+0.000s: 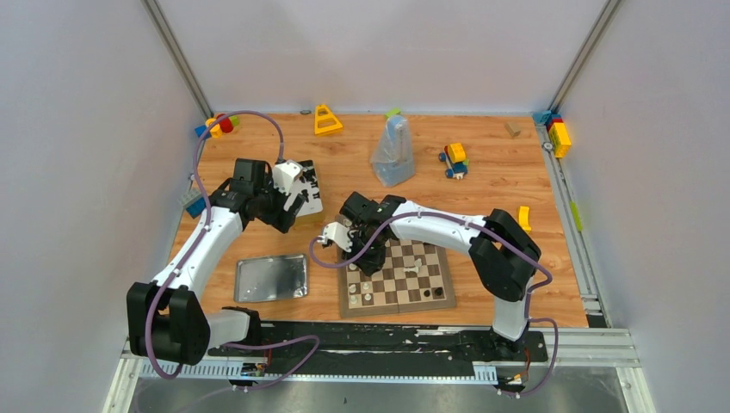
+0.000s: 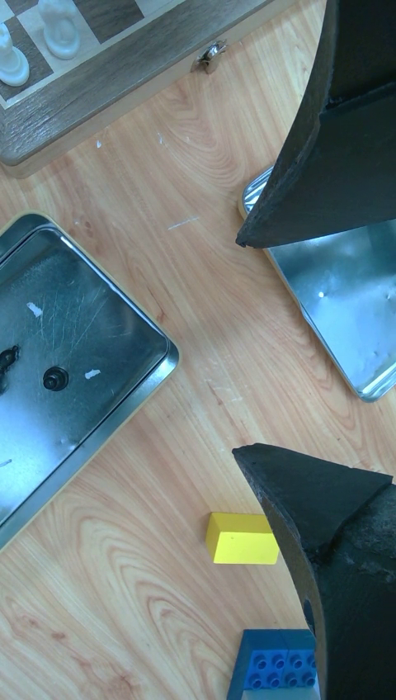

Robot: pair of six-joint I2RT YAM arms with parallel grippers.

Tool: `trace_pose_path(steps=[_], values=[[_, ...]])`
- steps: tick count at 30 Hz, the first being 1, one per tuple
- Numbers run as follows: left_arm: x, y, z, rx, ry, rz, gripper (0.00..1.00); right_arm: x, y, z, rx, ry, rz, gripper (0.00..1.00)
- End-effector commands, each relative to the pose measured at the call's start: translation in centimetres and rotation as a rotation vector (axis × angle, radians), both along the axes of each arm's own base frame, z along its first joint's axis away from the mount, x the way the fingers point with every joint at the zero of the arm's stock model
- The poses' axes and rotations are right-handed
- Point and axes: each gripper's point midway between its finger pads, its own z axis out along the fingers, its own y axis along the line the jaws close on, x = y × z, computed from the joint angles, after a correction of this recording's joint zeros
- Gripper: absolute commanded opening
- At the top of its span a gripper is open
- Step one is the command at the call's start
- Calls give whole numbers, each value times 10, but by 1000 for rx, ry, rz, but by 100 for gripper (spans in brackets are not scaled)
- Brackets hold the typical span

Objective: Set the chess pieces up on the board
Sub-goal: Move the chess piece to the chessboard.

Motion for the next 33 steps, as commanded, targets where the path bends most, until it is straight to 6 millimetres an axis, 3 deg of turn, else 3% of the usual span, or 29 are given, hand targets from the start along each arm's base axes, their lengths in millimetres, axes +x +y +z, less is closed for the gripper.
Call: trace_pose_path(steps=[1,7,25,29,33], values=[[7,-1,14,-20,-41,0,96,0,13,9,53,2,13,9],[7,-1,14,-19,-39,-1,96,-4,16,12,57,6,21,5],[6,-1,10,-17,-29,-4,96,-4,23,10,55,8,31,7],[6,-1,10,-16,-28,-6,96,-5,22,8,49,6,31,10],[6,-1,11,-16,-29,-6,96,-2,21,14,54,-15,26,23]])
